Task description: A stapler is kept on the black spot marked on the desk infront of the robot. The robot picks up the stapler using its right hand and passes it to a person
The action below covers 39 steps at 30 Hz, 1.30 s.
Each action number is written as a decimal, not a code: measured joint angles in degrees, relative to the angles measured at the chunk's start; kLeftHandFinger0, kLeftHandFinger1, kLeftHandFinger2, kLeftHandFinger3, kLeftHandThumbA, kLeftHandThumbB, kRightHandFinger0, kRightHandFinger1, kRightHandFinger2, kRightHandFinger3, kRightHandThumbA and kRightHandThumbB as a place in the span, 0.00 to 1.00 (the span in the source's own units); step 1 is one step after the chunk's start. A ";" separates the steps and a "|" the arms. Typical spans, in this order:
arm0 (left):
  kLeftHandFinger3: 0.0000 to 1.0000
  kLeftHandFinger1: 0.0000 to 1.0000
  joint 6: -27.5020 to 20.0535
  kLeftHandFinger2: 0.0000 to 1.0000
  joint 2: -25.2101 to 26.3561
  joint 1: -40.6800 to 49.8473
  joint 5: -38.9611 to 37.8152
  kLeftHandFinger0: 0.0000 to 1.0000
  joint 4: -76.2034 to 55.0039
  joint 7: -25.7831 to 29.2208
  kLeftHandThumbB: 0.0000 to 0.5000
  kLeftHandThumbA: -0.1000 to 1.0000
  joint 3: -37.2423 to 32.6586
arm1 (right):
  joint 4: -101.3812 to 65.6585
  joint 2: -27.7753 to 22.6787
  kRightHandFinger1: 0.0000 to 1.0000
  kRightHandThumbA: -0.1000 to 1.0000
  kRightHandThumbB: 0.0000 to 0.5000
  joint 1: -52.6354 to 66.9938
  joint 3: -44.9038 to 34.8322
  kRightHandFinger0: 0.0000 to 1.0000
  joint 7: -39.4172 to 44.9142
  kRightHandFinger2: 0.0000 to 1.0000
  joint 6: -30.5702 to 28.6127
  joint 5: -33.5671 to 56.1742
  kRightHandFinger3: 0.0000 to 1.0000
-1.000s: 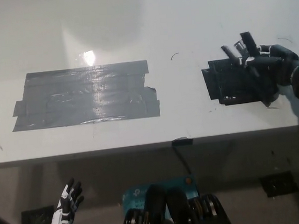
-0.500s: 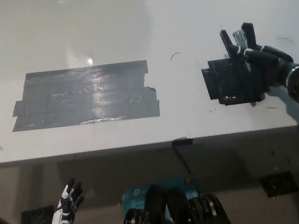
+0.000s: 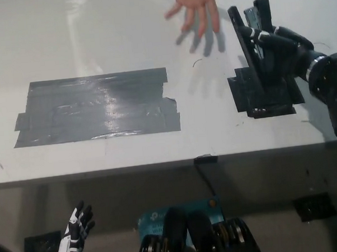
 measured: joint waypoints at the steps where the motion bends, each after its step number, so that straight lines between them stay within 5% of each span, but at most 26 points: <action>1: 1.00 1.00 0.03 1.00 0.00 0.02 0.00 1.00 0.00 0.00 0.89 1.00 0.00 | -0.86 0.02 0.00 0.99 0.00 0.00 1.01 0.00 -0.62 0.00 0.13 1.24 0.00; 13: 1.00 1.00 0.22 1.00 0.11 -0.24 0.07 1.00 -0.01 0.00 0.86 1.00 -0.02 | -4.87 0.37 0.00 1.00 0.09 -3.97 8.68 0.00 -5.92 0.00 0.77 9.83 0.00; 19: 1.00 1.00 0.39 1.00 0.24 -0.55 0.06 1.00 -0.07 0.00 0.83 1.00 -0.02 | -1.22 1.48 0.00 0.93 0.02 -11.53 10.70 0.00 -7.81 0.00 0.77 7.28 0.00; 23: 1.00 1.00 0.47 1.00 0.32 -1.01 0.09 1.00 -0.20 -0.01 0.83 1.00 -0.10 | 2.59 2.64 0.00 0.85 0.09 -16.44 12.49 0.00 -8.81 0.00 0.74 3.91 0.00; 26: 1.00 1.00 0.48 1.00 0.38 -1.63 0.18 1.00 -0.25 -0.02 0.84 1.00 -0.30 | 5.28 4.09 0.00 0.89 0.19 -19.92 13.92 0.00 -9.57 0.00 0.58 0.63 0.00; 27: 1.00 1.00 0.48 1.00 0.38 -1.70 0.17 1.00 -0.27 -0.02 0.85 1.00 -0.33 | 5.65 4.25 0.00 0.85 0.09 -20.25 14.31 0.00 -9.65 0.00 0.58 0.07 0.06; 30: 1.00 1.00 0.64 1.00 0.38 -1.93 0.17 1.00 -0.52 -0.02 0.87 1.00 -0.56 | 7.40 5.71 0.04 1.00 0.21 -22.01 17.81 0.00 -10.88 0.21 -0.16 -4.18 0.22; 33: 1.00 1.00 0.85 1.00 0.38 -1.87 0.17 1.00 -0.55 -0.01 0.88 1.00 -0.61 | 8.65 6.53 0.05 1.00 0.07 -21.88 21.50 0.00 -11.88 0.27 -0.85 -7.88 0.34; 35: 1.00 1.00 1.01 1.00 0.37 -1.89 0.17 1.00 -0.55 -0.01 0.88 1.00 -0.62 | 9.56 6.94 0.05 1.00 0.04 -21.84 24.24 0.10 -12.62 0.24 -1.31 -10.15 0.33; 36: 1.00 1.00 1.08 1.00 0.38 -1.90 0.18 1.00 -0.55 -0.01 0.87 1.00 -0.64 | 10.00 7.08 0.00 1.00 0.08 -21.83 25.65 0.04 -13.08 0.14 -1.55 -11.40 0.32; 38: 1.00 1.00 1.21 1.00 0.38 -1.90 0.18 1.00 -0.54 -0.01 0.86 1.00 -0.65 | 11.23 7.31 0.00 1.00 0.09 -21.76 28.51 0.00 -13.80 0.07 -2.44 -13.64 0.42; 39: 1.00 1.00 1.31 1.00 0.38 -1.90 0.18 1.00 -0.54 0.00 0.87 1.00 -0.65 | 12.05 7.40 0.08 0.99 0.12 -21.57 30.41 0.07 -14.46 0.18 -3.25 -15.12 0.41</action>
